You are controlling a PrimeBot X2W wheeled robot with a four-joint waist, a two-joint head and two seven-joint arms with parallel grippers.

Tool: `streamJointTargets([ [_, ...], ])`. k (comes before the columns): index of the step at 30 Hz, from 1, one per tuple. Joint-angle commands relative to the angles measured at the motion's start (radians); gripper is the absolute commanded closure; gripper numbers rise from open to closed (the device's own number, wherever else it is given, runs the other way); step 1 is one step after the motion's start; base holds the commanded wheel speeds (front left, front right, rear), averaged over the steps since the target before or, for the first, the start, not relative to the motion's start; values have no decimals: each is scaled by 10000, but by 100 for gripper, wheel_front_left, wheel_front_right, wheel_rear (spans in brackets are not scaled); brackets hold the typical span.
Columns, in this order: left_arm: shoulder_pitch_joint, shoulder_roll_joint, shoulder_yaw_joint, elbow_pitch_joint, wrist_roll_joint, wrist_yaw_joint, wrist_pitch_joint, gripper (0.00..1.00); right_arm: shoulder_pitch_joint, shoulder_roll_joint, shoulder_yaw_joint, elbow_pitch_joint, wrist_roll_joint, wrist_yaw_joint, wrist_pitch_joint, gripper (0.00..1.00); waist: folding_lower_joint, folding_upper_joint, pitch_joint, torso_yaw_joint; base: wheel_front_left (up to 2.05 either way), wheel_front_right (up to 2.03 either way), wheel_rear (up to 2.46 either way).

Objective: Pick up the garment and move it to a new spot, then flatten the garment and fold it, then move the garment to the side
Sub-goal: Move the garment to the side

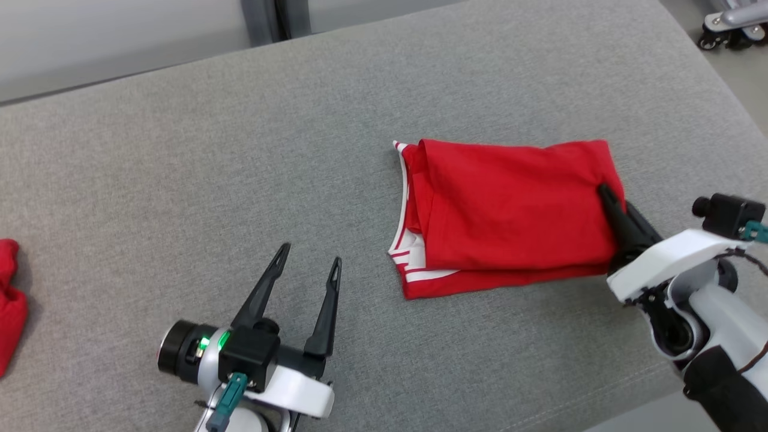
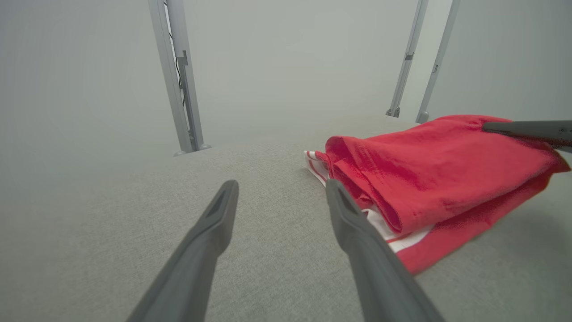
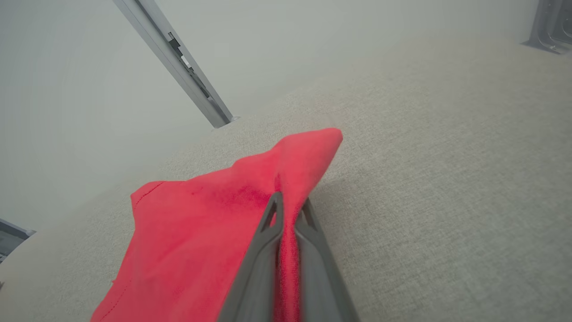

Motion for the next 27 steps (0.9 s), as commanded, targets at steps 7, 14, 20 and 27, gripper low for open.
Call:
streamJointTargets([
  [7, -1004, 46, -328, -193, 317, -187, -36, 0, -1078, -572, -195, 175, -792, 0, -61, 100, 0, 0, 830, 432, 0, 0, 0],
  [14, -1974, 18, -854, -935, 545, -179, -34, 0, -2440, -1277, -611, 846, -2162, -1, -60, 100, 0, 0, 1986, 824, 0, 0, 0],
  [20, -2744, 6, -1296, -1757, 894, -129, 227, 0, -3216, -1958, -1628, 1246, -3483, -1, -61, 100, 0, 0, 3005, 1123, 0, 0, 0],
  [27, -3209, 70, -1503, -2622, 1226, -103, 656, 0, -3676, -2665, -3374, 1551, -4732, -1, -60, 100, 0, 0, 3703, 1299, 0, 0, 0],
])
